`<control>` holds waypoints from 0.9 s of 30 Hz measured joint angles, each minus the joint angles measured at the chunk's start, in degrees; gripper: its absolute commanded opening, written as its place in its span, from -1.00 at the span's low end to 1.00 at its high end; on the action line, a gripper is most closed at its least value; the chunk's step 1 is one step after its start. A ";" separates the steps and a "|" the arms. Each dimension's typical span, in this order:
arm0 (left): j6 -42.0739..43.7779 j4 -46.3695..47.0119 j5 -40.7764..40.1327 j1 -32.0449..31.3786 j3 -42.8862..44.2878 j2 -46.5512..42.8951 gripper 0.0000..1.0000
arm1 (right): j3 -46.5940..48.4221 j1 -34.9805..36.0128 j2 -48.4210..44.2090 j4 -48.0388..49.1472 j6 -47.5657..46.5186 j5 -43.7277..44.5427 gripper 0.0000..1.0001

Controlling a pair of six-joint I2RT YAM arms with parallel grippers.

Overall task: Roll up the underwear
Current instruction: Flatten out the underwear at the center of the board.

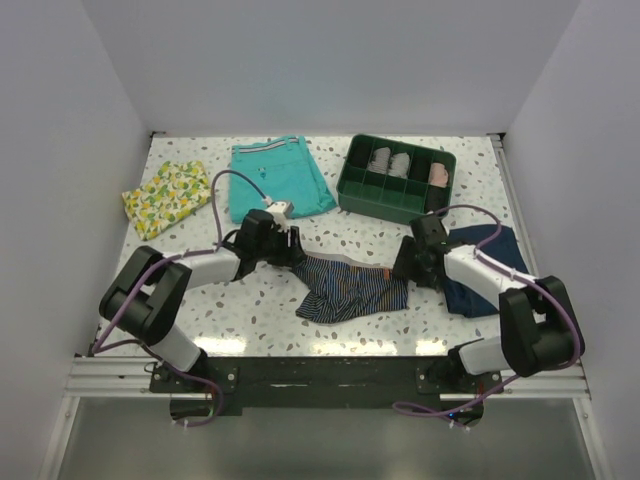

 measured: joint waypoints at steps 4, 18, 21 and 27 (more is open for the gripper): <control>-0.09 1.25 0.57 0.61 0.00 0.35 -0.09 | 0.11 -0.76 0.70 1.31 -0.20 -0.55 0.13; -1.55 4.76 4.70 1.33 -0.55 2.40 -0.91 | -0.07 -1.84 2.12 6.10 -1.53 -3.67 -0.79; -1.73 4.87 5.18 1.33 -0.63 2.36 -1.00 | -0.15 -1.88 1.99 6.56 -1.95 -4.35 -0.99; -1.66 2.82 4.83 1.33 -0.63 -1.33 -1.00 | -0.26 -1.88 -2.82 6.08 -2.84 -4.96 -1.00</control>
